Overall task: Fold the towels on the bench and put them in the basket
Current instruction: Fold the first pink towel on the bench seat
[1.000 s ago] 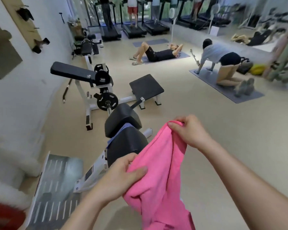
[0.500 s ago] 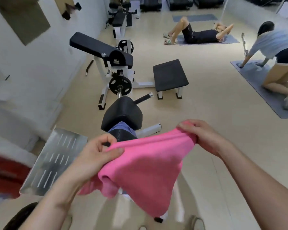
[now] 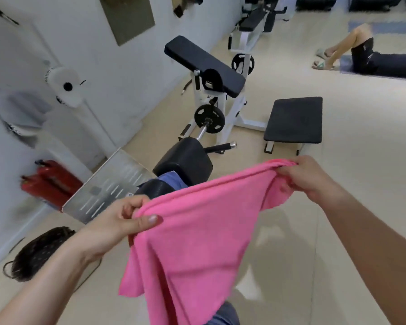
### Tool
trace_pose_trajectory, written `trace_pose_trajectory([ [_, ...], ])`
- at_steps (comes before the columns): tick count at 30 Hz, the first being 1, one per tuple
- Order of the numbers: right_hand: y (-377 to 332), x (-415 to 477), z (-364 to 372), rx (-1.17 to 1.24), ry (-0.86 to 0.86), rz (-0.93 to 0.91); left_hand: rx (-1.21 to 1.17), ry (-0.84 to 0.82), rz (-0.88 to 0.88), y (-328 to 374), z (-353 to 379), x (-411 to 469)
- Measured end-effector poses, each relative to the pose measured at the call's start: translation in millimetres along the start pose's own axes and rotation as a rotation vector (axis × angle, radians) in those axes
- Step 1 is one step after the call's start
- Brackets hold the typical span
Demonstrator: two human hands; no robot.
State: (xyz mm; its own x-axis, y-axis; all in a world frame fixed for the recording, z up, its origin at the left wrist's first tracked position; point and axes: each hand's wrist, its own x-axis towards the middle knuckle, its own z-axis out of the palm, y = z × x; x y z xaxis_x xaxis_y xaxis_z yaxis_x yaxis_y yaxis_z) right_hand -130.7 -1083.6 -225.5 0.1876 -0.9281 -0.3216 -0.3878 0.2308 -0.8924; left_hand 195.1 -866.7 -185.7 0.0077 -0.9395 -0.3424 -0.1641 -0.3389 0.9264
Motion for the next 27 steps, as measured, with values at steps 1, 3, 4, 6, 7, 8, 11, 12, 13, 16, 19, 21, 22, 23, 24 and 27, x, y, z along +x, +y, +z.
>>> trace_pose_trajectory([
  [1, 1, 11, -4, 0.118, -0.004, 0.022, -0.026, 0.116, 0.009, 2, 3, 5],
  [3, 0, 29, -7, 0.234, -0.035, 0.019, 0.014, 0.26, -0.027, 3, 6, 17],
  [4, 0, 40, -8, 0.271, -0.052, 0.035, 0.083, 0.303, -0.045, 0, 5, 22],
  [6, 0, 62, -10, 0.336, -0.061, 0.095, 0.196, 0.356, -0.056, -6, 1, 35],
  [7, 0, 76, -10, 0.34, -0.053, 0.104, 0.233, 0.393, -0.049, -11, -3, 42],
  [8, -1, 91, -8, 0.321, -0.049, 0.095, 0.278, 0.443, -0.038, -17, -9, 50],
  [11, -10, 137, 12, 0.238, -0.003, 0.017, 0.41, 0.583, -0.036, -45, -40, 80],
  [12, -14, 151, 22, 0.194, 0.017, -0.021, 0.423, 0.613, -0.071, -54, -50, 93],
  [13, -18, 164, 34, 0.143, 0.039, -0.067, 0.441, 0.638, -0.109, -65, -61, 106],
  [16, -32, 206, 72, -0.104, 0.056, -0.188, 0.466, 0.734, -0.245, -88, -89, 146],
  [19, -43, 246, 112, -0.232, -0.027, -0.205, 0.348, 0.838, -0.361, -110, -118, 177],
  [21, -52, 269, 138, -0.307, -0.035, -0.22, 0.265, 0.863, -0.416, -121, -136, 190],
  [22, -55, 281, 150, -0.323, -0.032, -0.227, 0.224, 0.863, -0.439, -123, -144, 196],
  [23, -59, 291, 162, -0.324, -0.039, -0.229, 0.177, 0.856, -0.454, -124, -149, 200],
  [24, -62, 300, 174, -0.326, -0.048, -0.225, 0.142, 0.85, -0.459, -126, -153, 203],
  [27, -73, 330, 206, -0.351, -0.067, -0.241, 0.139, 0.919, -0.457, -136, -164, 213],
])
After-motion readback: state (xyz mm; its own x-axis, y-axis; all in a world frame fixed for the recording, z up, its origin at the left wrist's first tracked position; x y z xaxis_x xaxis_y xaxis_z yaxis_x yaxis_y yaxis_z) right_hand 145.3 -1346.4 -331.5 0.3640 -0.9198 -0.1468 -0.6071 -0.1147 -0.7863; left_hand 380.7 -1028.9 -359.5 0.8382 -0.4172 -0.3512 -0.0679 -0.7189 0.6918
